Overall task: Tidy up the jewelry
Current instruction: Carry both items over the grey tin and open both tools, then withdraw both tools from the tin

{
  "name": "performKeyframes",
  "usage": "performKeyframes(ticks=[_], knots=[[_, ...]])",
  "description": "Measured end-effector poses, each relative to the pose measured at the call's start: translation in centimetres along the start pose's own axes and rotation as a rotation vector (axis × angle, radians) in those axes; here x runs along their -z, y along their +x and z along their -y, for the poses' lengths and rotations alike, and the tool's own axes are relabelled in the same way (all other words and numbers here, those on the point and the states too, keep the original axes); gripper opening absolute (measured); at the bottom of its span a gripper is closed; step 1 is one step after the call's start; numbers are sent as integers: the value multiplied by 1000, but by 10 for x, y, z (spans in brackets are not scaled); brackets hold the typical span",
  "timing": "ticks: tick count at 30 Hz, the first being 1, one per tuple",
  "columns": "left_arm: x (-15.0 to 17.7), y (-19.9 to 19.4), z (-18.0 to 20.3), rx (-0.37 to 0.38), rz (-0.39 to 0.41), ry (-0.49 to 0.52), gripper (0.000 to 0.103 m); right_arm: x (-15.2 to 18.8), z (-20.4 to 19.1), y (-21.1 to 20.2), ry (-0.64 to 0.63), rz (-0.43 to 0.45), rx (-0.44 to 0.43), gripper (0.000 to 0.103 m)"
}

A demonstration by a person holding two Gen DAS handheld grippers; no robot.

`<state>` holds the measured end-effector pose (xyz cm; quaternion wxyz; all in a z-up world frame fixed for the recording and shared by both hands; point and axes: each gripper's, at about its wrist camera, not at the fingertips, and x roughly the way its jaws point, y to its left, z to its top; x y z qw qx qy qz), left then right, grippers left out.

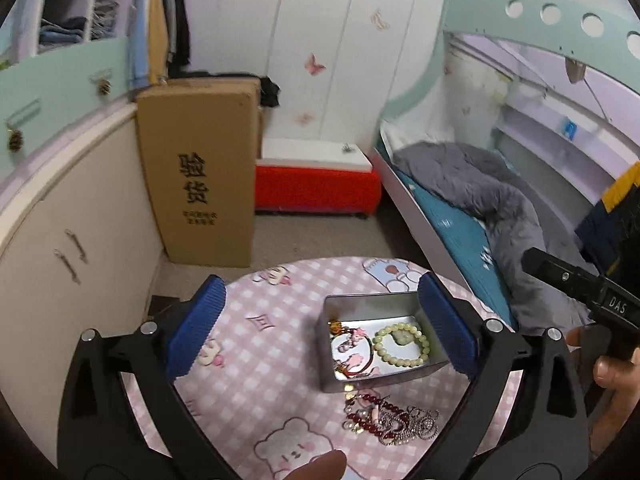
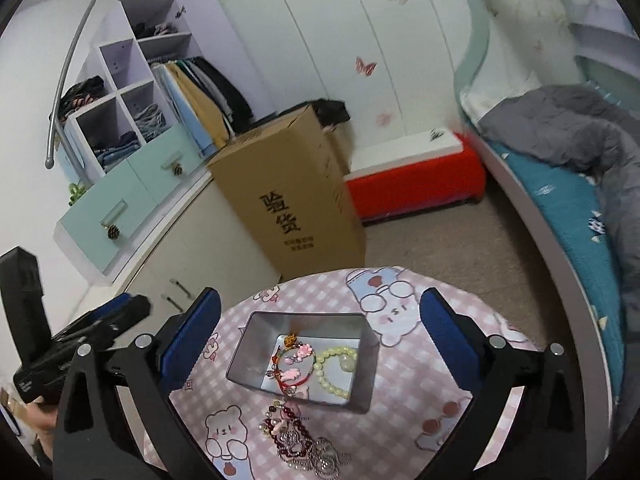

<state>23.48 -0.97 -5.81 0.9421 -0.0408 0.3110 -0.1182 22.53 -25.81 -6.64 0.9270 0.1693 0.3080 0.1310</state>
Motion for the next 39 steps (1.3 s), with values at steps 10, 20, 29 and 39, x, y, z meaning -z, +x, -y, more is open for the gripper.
performKeyframes(ticks=[10, 20, 29, 39], knots=[[10, -84, 25, -69, 103, 72, 95, 15, -30, -73, -65, 116, 17, 96], [30, -145, 44, -69, 205, 110, 96, 36, -67, -134, -168, 228, 84, 96], [56, -143, 38, -38, 203, 116, 96, 55, -74, -148, -211, 255, 152, 96], [92, -87, 21, -43, 82, 126, 96, 67, -56, -114, -216, 169, 162, 96]])
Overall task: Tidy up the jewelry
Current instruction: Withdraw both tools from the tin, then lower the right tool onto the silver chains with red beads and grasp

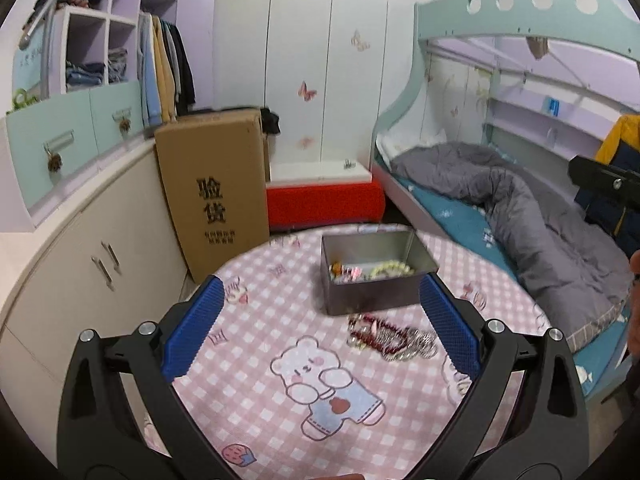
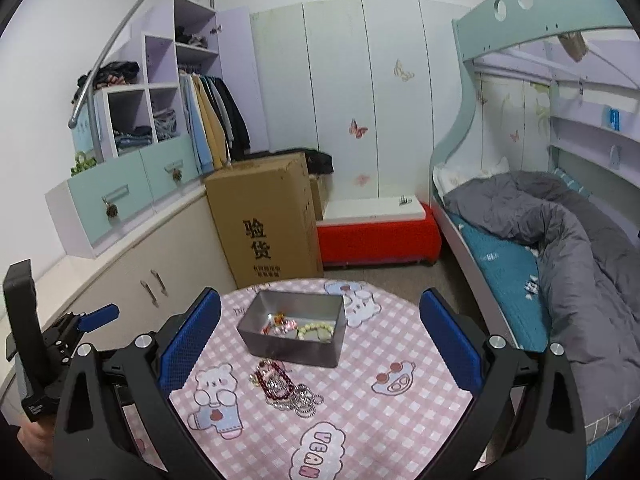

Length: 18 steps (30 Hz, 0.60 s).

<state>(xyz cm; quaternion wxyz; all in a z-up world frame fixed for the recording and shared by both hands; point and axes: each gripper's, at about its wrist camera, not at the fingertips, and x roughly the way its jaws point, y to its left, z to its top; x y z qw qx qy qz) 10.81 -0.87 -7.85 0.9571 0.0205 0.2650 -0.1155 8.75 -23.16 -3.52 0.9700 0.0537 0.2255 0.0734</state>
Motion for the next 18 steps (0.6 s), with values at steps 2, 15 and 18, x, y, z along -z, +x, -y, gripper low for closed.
performKeyframes(ticks=[2, 15, 18], knots=[[9, 14, -2, 7, -33, -3, 96, 11, 1, 11, -11, -37, 3, 96], [49, 74, -8, 25, -184, -1, 96, 101, -3, 101, -39, -364, -26, 63], [52, 81, -5, 25, -202, 6, 96, 109, -3, 115, -34, -408, -43, 46]])
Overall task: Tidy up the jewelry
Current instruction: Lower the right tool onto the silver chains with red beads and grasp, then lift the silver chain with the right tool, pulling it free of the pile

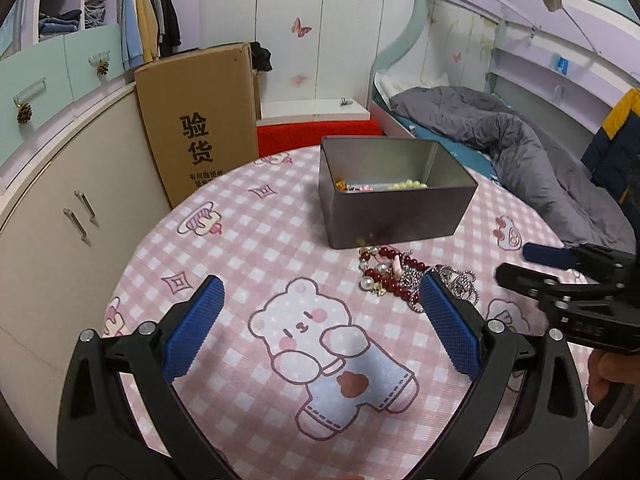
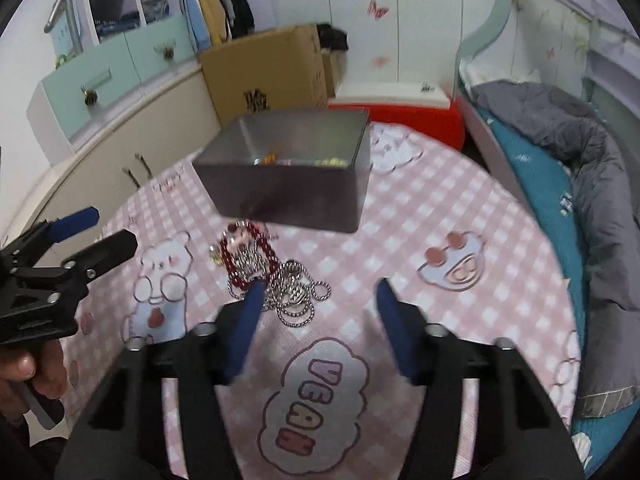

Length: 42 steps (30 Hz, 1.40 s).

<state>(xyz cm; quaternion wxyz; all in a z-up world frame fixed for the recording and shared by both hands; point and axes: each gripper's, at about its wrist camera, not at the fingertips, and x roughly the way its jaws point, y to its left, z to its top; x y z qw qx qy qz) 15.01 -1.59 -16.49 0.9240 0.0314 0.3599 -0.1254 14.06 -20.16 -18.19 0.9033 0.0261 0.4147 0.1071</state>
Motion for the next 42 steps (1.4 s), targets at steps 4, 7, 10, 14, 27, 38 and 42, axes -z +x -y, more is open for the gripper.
performKeyframes(ticks=[4, 7, 10, 14, 27, 38, 42], knots=[[4, 10, -2, 0, -33, -21, 96, 0, -8, 14, -27, -39, -30, 41], [5, 14, -3, -2, -42, -28, 96, 0, -13, 26, -49, -61, -25, 39], [4, 16, -3, -3, -45, -21, 96, 2, -15, 39, -70, -92, -8, 33], [5, 22, 0, -4, -61, -4, 96, 3, -16, 41, -82, -75, -8, 22], [7, 40, 12, -9, -106, 36, 96, 3, 6, 27, -15, -56, -51, 33], [8, 39, 15, -11, -108, 35, 96, 0, 4, 41, -77, -52, -18, 16], [10, 37, 18, 3, -108, 46, 96, -6, 19, 14, -10, 19, -49, 16]])
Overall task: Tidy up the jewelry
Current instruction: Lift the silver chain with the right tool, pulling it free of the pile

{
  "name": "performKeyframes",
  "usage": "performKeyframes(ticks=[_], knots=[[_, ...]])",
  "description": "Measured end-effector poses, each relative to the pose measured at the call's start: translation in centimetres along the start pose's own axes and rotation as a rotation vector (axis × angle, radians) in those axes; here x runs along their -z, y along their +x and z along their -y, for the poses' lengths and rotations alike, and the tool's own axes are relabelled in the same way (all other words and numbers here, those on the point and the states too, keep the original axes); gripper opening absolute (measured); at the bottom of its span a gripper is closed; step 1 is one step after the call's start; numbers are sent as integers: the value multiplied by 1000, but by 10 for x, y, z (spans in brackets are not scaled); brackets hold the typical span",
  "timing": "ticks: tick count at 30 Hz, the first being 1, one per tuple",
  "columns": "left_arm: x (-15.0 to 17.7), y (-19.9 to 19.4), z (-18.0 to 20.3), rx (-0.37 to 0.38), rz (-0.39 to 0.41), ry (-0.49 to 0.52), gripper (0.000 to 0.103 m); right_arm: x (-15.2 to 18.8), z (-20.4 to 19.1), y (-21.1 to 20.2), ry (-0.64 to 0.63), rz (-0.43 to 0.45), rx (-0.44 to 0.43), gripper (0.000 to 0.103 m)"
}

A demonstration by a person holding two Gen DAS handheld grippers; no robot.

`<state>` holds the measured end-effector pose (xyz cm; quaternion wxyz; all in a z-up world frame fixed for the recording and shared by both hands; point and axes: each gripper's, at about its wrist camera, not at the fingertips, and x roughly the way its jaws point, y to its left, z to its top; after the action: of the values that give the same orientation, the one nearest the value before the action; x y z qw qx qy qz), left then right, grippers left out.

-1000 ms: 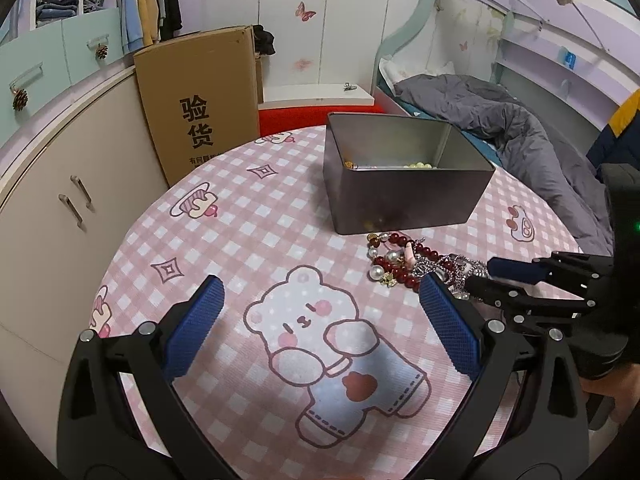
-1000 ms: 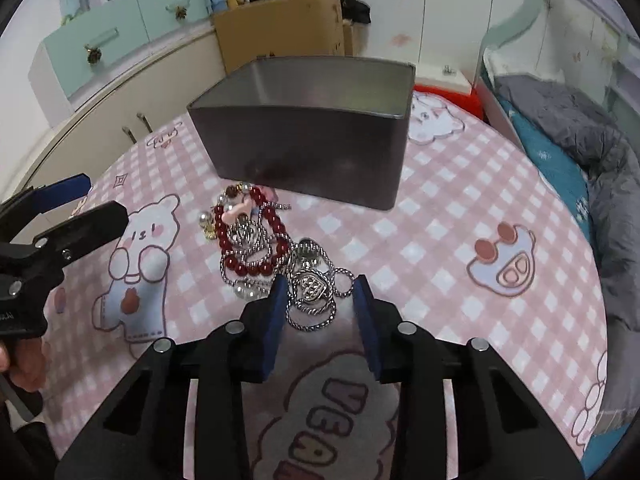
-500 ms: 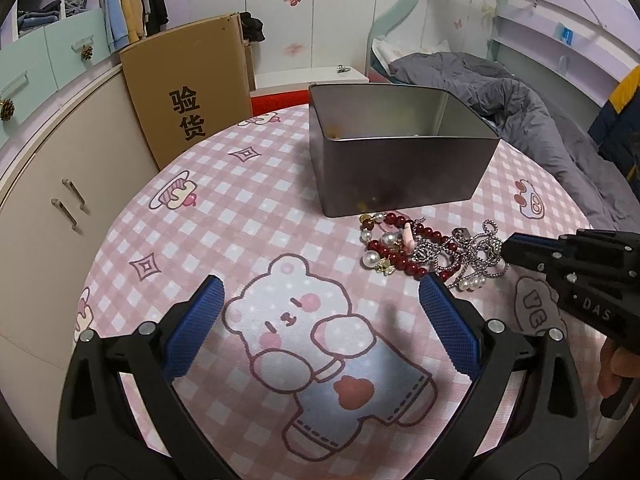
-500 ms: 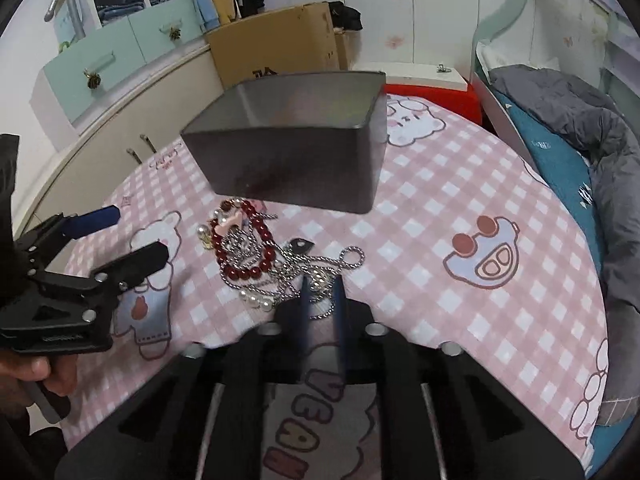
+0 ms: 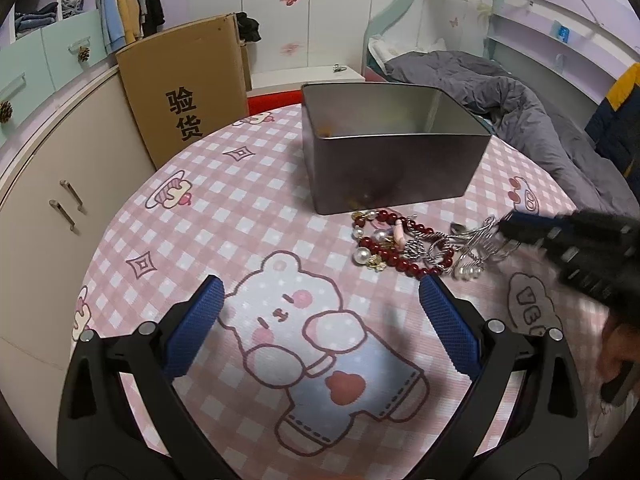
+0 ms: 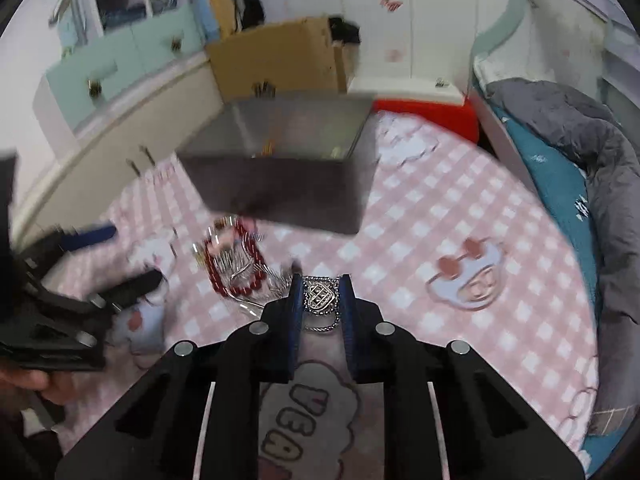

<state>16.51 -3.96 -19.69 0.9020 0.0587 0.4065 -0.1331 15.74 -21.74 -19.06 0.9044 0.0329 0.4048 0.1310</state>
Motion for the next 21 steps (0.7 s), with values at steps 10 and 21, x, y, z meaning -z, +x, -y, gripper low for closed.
performKeyframes(ticks=[10, 21], knots=[[1, 0, 16, 28, -4, 27, 96, -28, 3, -74, 30, 168, -98, 16], [1, -6, 20, 93, 13, 29, 96, -35, 15, -97, 81, 204, -202, 15]])
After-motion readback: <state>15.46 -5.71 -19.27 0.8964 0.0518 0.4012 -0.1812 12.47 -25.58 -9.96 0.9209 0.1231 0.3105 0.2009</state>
